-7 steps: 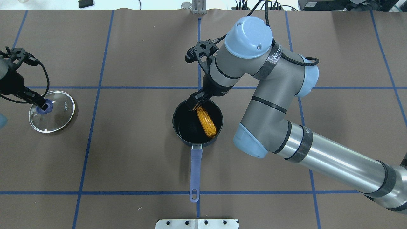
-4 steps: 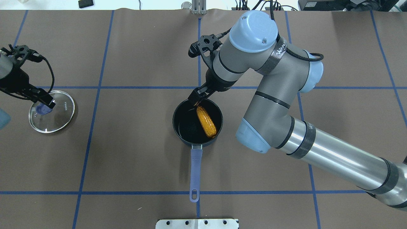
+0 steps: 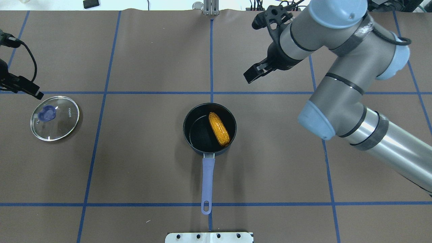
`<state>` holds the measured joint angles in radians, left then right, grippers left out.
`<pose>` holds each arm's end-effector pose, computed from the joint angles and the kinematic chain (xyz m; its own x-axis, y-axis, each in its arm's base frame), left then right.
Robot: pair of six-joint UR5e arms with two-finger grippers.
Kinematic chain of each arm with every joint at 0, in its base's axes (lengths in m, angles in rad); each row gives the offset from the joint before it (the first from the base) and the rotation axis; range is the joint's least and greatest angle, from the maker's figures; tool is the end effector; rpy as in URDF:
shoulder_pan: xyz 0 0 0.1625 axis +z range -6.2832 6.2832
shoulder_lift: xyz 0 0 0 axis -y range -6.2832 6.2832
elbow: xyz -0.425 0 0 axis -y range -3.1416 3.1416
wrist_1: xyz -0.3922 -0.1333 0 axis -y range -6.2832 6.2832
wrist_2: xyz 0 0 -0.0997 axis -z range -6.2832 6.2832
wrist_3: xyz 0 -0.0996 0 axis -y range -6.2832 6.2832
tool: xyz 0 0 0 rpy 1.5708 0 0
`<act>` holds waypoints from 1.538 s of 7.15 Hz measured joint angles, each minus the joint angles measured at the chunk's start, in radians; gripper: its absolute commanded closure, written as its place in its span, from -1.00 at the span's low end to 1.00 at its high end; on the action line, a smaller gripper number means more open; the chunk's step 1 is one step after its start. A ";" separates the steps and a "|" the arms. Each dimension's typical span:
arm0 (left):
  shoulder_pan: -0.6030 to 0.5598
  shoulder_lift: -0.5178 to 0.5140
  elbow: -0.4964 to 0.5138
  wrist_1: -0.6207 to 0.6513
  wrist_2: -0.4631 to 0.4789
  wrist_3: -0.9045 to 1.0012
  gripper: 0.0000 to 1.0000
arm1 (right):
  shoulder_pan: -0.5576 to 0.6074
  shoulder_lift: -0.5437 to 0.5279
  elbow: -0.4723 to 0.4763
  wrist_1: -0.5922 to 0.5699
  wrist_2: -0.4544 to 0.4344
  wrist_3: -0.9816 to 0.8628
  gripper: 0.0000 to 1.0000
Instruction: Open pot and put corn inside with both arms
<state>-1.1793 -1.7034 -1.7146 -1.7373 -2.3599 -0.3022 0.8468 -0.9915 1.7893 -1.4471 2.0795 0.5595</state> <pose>0.1534 -0.5357 0.4974 0.6135 0.2765 -0.7397 -0.1699 0.9610 0.2183 -0.3578 -0.5327 0.2106 0.5493 -0.4962 0.6723 0.1285 0.8452 0.5188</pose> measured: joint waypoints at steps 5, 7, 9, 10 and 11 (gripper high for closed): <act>-0.186 0.092 0.004 0.028 -0.001 0.196 -0.99 | 0.270 -0.316 0.016 -0.029 0.075 -0.137 -1.00; -0.220 0.142 -0.007 0.030 -0.002 0.227 -0.99 | 0.396 -0.450 0.019 -0.066 0.128 -0.232 -1.00; -0.248 0.160 -0.024 0.063 -0.005 0.231 -0.99 | 0.473 -0.556 0.019 -0.067 0.142 -0.250 -1.00; -0.259 0.162 -0.034 0.086 -0.012 0.232 -0.99 | 0.502 -0.597 0.024 -0.062 0.143 -0.256 -1.00; -0.267 0.168 -0.040 0.095 -0.015 0.233 -0.99 | 0.522 -0.623 0.033 -0.059 0.143 -0.263 -1.00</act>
<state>-1.4466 -1.5356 -1.7547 -1.6419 -2.3747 -0.0696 1.3685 -1.6149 1.8222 -1.5063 2.2227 0.2967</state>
